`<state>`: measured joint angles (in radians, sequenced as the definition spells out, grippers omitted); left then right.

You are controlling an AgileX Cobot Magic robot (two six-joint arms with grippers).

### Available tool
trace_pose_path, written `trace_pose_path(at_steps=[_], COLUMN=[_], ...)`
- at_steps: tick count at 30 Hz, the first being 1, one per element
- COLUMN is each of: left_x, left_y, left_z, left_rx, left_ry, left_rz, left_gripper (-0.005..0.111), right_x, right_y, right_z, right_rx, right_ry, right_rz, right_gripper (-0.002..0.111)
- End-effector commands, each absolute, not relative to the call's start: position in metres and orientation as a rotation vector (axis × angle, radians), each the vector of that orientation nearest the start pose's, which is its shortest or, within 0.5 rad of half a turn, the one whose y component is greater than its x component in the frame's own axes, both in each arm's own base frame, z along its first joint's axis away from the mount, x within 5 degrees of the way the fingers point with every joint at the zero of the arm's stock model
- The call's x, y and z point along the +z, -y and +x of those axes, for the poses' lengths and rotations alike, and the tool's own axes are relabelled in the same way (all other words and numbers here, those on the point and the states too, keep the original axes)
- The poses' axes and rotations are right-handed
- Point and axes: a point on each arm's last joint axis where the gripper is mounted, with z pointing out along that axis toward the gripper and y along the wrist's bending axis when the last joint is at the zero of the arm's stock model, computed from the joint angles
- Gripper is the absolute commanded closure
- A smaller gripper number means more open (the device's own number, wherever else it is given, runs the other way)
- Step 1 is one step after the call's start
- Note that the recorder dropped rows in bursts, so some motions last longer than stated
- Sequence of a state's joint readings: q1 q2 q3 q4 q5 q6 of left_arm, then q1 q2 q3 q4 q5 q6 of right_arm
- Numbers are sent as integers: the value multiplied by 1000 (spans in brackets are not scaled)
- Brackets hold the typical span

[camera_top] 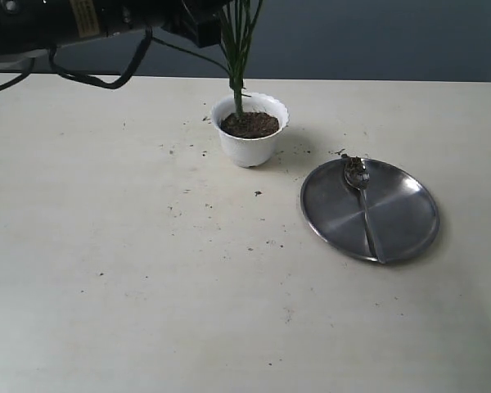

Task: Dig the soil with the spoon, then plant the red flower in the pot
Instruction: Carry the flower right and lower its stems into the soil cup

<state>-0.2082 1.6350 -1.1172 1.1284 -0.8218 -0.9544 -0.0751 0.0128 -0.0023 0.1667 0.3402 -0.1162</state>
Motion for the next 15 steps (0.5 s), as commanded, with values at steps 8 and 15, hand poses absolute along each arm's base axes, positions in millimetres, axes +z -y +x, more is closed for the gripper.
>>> trace_pose_path(at_steps=[8,15], left_x=[284,273], left_y=[143,126], left_z=[383,415], left_rx=[-805,-839], left_ry=[-1437,-1353], left_rz=[861,879], left_gripper=[106,106], right_x=[183,183], right_y=[-1,-1], right_z=[54,54], right_rx=[19,19], right_ry=[-1822,-1822], right_rz=[67,67], right_gripper=[109,109])
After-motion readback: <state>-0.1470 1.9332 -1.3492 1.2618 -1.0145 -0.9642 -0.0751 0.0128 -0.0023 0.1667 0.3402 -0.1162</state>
